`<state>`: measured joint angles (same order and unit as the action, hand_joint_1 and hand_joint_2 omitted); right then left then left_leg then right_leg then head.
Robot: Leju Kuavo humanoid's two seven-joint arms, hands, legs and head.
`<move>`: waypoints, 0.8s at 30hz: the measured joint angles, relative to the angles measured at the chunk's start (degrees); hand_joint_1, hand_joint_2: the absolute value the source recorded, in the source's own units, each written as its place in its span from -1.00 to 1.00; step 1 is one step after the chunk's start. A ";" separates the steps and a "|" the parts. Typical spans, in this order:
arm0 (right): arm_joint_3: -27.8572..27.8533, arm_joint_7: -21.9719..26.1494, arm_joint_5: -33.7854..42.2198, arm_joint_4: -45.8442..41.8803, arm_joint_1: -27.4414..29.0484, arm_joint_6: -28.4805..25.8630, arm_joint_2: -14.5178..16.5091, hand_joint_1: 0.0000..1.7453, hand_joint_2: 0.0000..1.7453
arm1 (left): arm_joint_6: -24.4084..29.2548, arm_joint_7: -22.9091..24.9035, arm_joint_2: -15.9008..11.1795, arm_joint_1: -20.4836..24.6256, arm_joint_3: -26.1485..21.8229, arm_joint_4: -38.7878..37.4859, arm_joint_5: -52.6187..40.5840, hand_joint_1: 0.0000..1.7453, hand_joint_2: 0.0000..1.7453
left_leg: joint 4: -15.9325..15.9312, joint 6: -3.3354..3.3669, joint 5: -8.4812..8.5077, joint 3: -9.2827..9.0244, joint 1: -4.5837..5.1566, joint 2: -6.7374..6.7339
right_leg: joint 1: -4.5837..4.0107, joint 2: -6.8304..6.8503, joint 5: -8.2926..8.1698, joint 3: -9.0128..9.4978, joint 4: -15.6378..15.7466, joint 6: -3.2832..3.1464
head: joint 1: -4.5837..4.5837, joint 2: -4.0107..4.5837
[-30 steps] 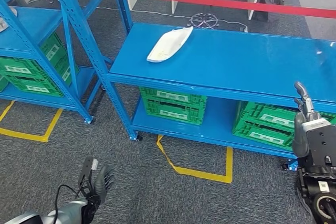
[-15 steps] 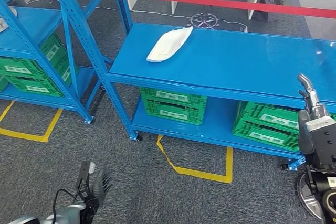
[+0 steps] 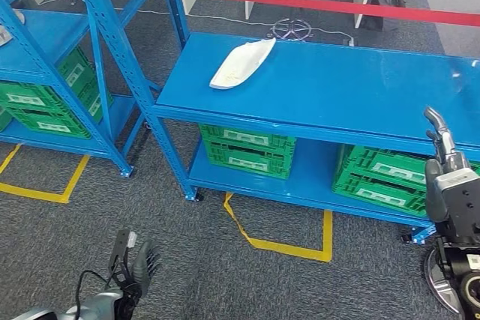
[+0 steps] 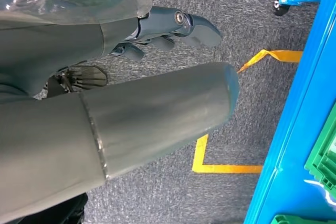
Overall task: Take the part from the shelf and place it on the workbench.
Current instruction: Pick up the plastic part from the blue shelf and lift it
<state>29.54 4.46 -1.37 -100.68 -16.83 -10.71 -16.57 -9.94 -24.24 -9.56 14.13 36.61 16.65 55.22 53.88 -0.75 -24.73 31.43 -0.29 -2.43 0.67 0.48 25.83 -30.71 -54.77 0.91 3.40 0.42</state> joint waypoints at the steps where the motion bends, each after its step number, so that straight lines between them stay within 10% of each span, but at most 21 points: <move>1: -0.04 0.04 0.02 0.01 0.09 0.00 0.00 -1.00 -1.00 | 0.00 0.00 -0.02 -0.01 0.00 0.00 0.03 -1.00 -1.00 | 0.05 0.06 -0.04 0.01 0.02 0.00 | 0.02 0.00 0.00 0.00 0.00 0.01 | 0.00 0.00; 11: -1.39 1.68 0.50 -0.04 1.09 -0.38 0.00 -1.00 -1.00 | 0.30 0.00 -0.19 -0.18 -0.20 0.00 0.40 -1.00 -1.00 | -0.54 1.72 -0.52 -0.52 0.07 0.01 | 0.33 0.00 -0.39 -0.15 -1.58 1.46 | 0.07 0.00; 17: -3.18 2.43 0.93 -0.43 2.81 -1.10 0.00 -1.00 -1.00 | 0.42 0.00 0.06 -0.25 -0.24 0.00 0.23 -1.00 -1.00 | -1.33 2.11 -0.92 -2.15 -0.36 0.03 | 0.93 -0.40 6.28 -8.74 -17.26 2.71 | -0.77 0.00; 21: -3.71 2.52 0.76 -0.73 3.37 -1.08 0.01 -1.00 -1.00 | 0.44 0.00 0.13 -0.44 -0.25 0.00 0.26 -1.00 -1.00 | -0.95 0.43 -2.42 -3.71 -1.09 0.05 | 2.03 -0.06 -0.27 -4.71 -6.19 3.95 | -1.04 0.00; 24: -4.10 2.53 0.45 -0.95 3.77 -1.02 0.02 -1.00 -1.00 | 0.45 0.01 -0.08 -0.27 -0.39 0.00 0.37 -1.00 -1.00 | 0.03 -1.08 -3.56 -3.80 -1.20 -0.09 | 1.58 0.19 0.23 -2.69 -2.33 2.39 | -1.17 0.00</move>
<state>25.44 6.99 -0.92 -101.62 -13.06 -11.73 -16.55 -9.49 -24.23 -9.64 13.86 36.22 16.65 55.59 53.91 -1.84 -28.29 27.63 -1.49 -2.52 2.25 0.67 26.07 -33.40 -57.10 3.30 2.23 0.42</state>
